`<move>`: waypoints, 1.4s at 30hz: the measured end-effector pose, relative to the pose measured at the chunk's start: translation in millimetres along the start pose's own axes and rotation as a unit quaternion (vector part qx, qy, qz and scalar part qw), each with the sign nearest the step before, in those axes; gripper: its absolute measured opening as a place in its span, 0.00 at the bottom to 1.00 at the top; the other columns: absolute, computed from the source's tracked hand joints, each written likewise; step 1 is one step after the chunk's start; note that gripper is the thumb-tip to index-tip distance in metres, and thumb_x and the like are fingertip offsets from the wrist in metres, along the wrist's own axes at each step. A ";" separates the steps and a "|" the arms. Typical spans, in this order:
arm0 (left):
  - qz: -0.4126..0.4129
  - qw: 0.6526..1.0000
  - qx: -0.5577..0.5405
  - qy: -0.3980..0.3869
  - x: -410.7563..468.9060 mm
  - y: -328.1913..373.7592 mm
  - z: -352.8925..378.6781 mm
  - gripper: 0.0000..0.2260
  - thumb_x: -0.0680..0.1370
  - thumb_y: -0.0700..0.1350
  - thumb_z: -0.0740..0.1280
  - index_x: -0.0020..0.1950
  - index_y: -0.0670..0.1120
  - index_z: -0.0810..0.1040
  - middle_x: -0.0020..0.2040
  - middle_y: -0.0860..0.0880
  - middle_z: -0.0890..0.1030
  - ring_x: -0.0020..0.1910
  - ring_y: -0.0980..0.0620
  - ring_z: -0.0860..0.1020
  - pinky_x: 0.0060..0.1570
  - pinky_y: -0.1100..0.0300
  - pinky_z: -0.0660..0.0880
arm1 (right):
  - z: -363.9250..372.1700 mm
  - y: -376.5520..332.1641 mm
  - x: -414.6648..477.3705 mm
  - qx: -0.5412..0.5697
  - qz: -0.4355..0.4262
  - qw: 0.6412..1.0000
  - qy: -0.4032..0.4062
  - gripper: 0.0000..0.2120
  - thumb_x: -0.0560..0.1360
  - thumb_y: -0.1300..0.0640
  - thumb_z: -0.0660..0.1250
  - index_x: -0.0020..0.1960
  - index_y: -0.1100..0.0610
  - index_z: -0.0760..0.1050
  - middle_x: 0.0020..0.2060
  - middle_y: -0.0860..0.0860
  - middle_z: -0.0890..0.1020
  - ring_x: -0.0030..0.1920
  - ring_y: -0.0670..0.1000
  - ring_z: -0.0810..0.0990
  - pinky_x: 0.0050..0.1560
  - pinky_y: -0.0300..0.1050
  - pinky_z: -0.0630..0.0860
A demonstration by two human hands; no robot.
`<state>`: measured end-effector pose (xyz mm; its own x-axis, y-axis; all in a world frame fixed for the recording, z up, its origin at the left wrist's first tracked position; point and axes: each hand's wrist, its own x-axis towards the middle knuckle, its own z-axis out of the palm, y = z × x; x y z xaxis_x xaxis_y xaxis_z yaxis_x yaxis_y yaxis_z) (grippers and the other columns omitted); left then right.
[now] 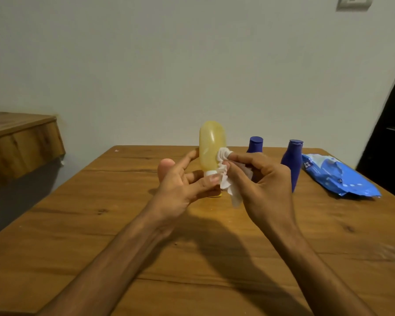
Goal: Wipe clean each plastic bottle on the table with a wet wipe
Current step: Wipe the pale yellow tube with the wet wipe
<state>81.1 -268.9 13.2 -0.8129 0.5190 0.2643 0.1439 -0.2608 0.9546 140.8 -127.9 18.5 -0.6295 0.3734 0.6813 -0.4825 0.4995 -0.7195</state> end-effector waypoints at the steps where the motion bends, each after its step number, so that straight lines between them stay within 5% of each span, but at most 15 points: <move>1: 0.000 1.000 0.000 -0.001 -0.3 -0.8 0.2 0.33 0.70 0.41 0.71 0.74 0.47 0.65 0.53 0.46 0.85 0.53 0.48 0.84 0.51 0.55 0.81 | -1.2 0.6 -0.4 -0.008 -0.013 1.000 -0.009 0.09 0.71 0.58 0.71 0.51 0.52 0.80 0.46 0.45 0.81 0.48 0.43 0.80 0.46 0.39 0.79; 7: -0.004 0.998 0.055 -0.039 -4.0 -5.3 -0.8 0.24 0.69 0.41 0.71 0.65 0.48 0.73 0.52 0.50 0.86 0.53 0.53 0.83 0.48 0.62 0.80 | -8.5 6.2 -2.9 -0.055 -0.091 0.993 -0.053 0.09 0.70 0.57 0.70 0.50 0.54 0.81 0.45 0.46 0.81 0.47 0.44 0.80 0.44 0.37 0.78; 11: -0.017 0.995 0.083 -0.051 -7.6 -12.1 -0.5 0.23 0.70 0.39 0.71 0.64 0.48 0.74 0.53 0.46 0.85 0.51 0.46 0.84 0.50 0.56 0.81 | -5.0 9.7 -5.1 -0.100 -0.119 0.988 -0.016 0.09 0.71 0.60 0.70 0.51 0.56 0.80 0.46 0.49 0.80 0.47 0.43 0.79 0.44 0.34 0.77; 16: -0.010 0.986 0.163 -0.027 -7.1 -14.3 -4.5 0.20 0.75 0.36 0.71 0.65 0.48 0.76 0.59 0.48 0.82 0.59 0.52 0.81 0.57 0.52 0.79 | -2.0 8.6 -8.4 -0.128 -0.160 0.973 -0.106 0.11 0.70 0.54 0.68 0.50 0.56 0.81 0.45 0.47 0.79 0.46 0.42 0.77 0.44 0.34 0.77; 20: -0.019 0.987 0.160 -0.018 -10.2 -17.0 0.4 0.22 0.75 0.36 0.70 0.68 0.47 0.73 0.54 0.48 0.85 0.52 0.49 0.84 0.54 0.50 0.80 | -3.6 9.8 -5.1 -0.148 -0.163 0.974 -0.045 0.11 0.71 0.57 0.68 0.52 0.57 0.80 0.46 0.48 0.78 0.45 0.43 0.78 0.46 0.34 0.77; 25: 0.006 0.977 0.213 0.005 -11.0 -17.1 1.6 0.18 0.74 0.36 0.71 0.60 0.54 0.78 0.58 0.53 0.82 0.61 0.56 0.78 0.64 0.47 0.75 | -6.4 10.8 -11.2 -0.152 -0.194 0.961 -0.127 0.11 0.71 0.54 0.66 0.50 0.57 0.81 0.45 0.48 0.78 0.45 0.43 0.76 0.42 0.36 0.77; 31: -0.006 0.978 0.209 -0.021 -13.6 -16.8 4.8 0.26 0.74 0.37 0.72 0.71 0.48 0.71 0.60 0.54 0.82 0.60 0.58 0.80 0.61 0.54 0.77 | -11.1 16.1 -5.7 -0.160 -0.202 0.966 -0.022 0.11 0.71 0.60 0.69 0.53 0.60 0.80 0.45 0.52 0.79 0.44 0.45 0.77 0.42 0.33 0.76; 38: 0.012 0.969 0.248 -0.010 -12.6 -19.5 1.9 0.23 0.75 0.40 0.72 0.69 0.49 0.74 0.61 0.51 0.81 0.63 0.53 0.78 0.64 0.46 0.75 | -7.7 13.2 -13.3 -0.196 -0.229 0.951 -0.075 0.11 0.72 0.56 0.66 0.50 0.60 0.80 0.45 0.52 0.78 0.45 0.44 0.75 0.44 0.31 0.75; 42: -0.005 0.971 0.233 -0.050 -14.0 -21.8 7.8 0.29 0.74 0.41 0.73 0.74 0.49 0.70 0.67 0.52 0.78 0.65 0.56 0.76 0.66 0.49 0.73 | -23.4 14.0 4.1 -0.171 -0.195 0.966 0.007 0.10 0.72 0.61 0.69 0.53 0.58 0.80 0.45 0.50 0.78 0.44 0.40 0.76 0.42 0.28 0.73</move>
<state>93.8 -264.1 -10.3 -0.7601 0.6019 0.2451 0.3958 0.1296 0.9092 145.7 -101.1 14.3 -0.4307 0.1133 0.8954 -0.4502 0.8329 -0.3220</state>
